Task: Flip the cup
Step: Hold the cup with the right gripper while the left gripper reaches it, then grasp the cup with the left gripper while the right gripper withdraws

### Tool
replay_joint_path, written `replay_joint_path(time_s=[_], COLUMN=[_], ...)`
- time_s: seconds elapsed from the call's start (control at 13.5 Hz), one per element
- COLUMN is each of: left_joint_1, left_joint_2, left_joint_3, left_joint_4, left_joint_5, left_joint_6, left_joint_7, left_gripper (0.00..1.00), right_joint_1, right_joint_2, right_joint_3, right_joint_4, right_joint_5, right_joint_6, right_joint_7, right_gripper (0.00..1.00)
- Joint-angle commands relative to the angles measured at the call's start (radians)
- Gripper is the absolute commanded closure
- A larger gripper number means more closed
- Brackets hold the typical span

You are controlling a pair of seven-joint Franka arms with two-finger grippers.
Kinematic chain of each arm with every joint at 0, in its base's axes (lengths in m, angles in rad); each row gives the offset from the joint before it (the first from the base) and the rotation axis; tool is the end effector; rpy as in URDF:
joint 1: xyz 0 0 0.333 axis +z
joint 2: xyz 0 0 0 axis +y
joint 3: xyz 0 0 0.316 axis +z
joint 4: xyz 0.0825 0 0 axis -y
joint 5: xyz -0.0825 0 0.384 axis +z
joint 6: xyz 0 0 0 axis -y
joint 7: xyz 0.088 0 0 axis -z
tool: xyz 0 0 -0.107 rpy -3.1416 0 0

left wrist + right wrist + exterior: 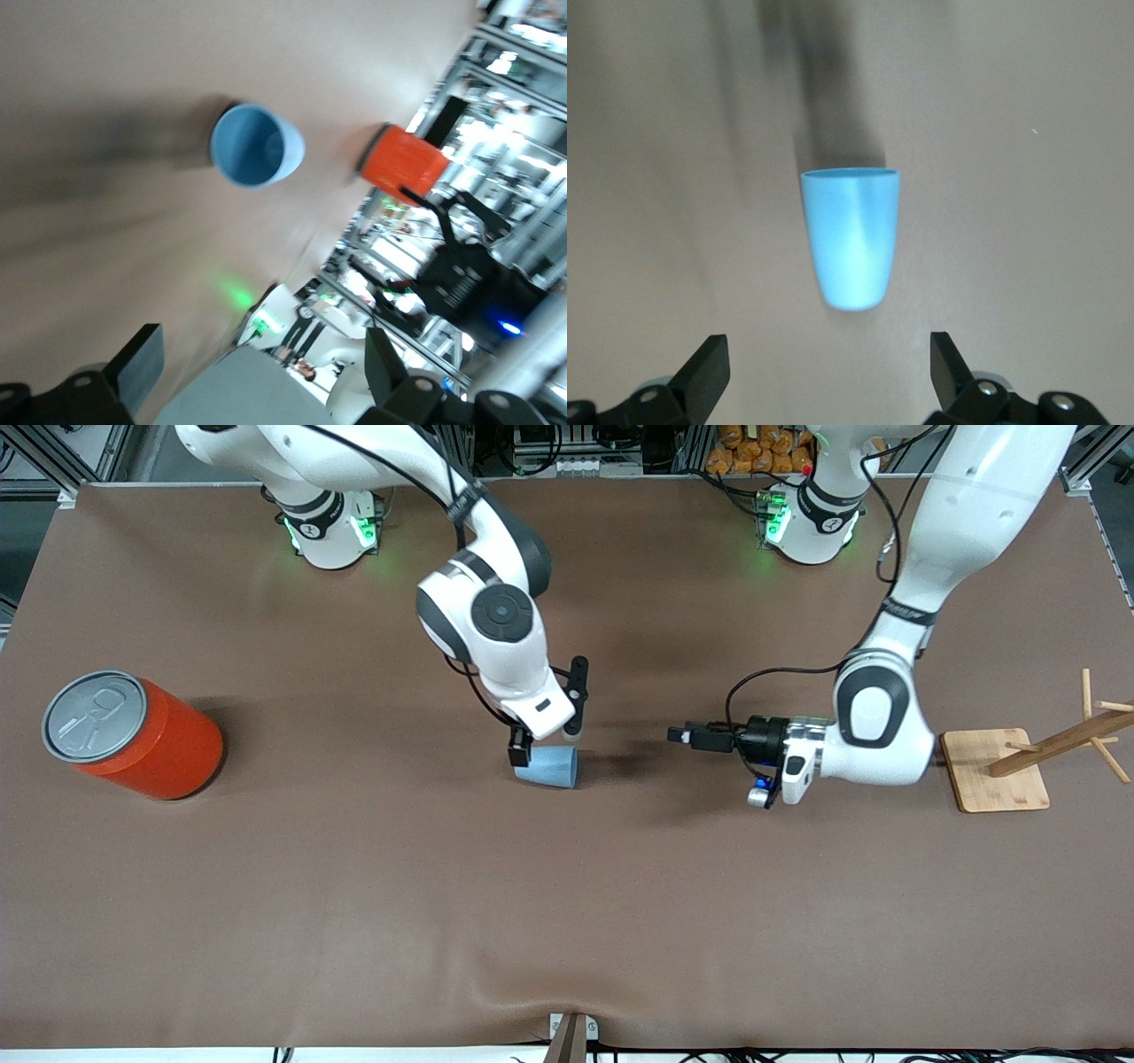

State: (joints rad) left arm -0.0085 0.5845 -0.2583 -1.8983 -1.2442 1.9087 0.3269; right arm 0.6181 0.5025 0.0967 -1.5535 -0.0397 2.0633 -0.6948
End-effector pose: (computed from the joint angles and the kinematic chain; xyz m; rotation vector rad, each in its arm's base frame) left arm 0.5655 -0.2180 0.2102 1.9122 0.2499 -0.5231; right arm 0.5296 0.4444 0.3590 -2.3777 -2.0357 -0.0151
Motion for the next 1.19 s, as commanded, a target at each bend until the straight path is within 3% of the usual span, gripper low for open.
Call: replay_joint_path(time_s=[0.0,0.22,0.52,0.59,0.74,1.11], left_joint_1=[-0.056,-0.132,-0.185,-0.194,-0.208,-0.263], left_joint_2=[0.133,0.144,0.231,0.241,0.251,0.294], left_joint_3=[-0.007,-0.006,-0.004,-0.002,-0.004,0.001], left_joint_4=[0.086,0.097,0.182,0.186,0.205,0.255], left_joint_5=[-0.134,-0.276,-0.325,-0.322,-0.323,-0.348], left_joint_6=[0.033,0.104,0.118,0.121,0.157,0.234], left_joint_7=[0.183,0.224,0.345,0.357,0.388,0.397], left_gripper=[0.0,0.0,0.0,0.03,0.21,0.32], right_joint_1=[-0.108,-0.196,-0.36,-0.412,-0.503,-0.653], right_joint_2=[-0.059,-0.119,-0.173,-0.188,-0.237,-0.395], right_joint_3=[0.011,0.008,0.008,0.008,0.008,-0.003], right_joint_4=[-0.016,0.004,0.004,0.003,0.003,-0.026], right_joint_5=[0.064,0.058,0.054,0.055,0.055,0.058], right_joint_6=[-0.058,-0.15,-0.182,-0.19,-0.259,-0.463], right_joint_7=[0.006,0.134,0.254,0.296,0.356,0.417], right_gripper=[0.0,0.0,0.0,0.0,0.0,0.0])
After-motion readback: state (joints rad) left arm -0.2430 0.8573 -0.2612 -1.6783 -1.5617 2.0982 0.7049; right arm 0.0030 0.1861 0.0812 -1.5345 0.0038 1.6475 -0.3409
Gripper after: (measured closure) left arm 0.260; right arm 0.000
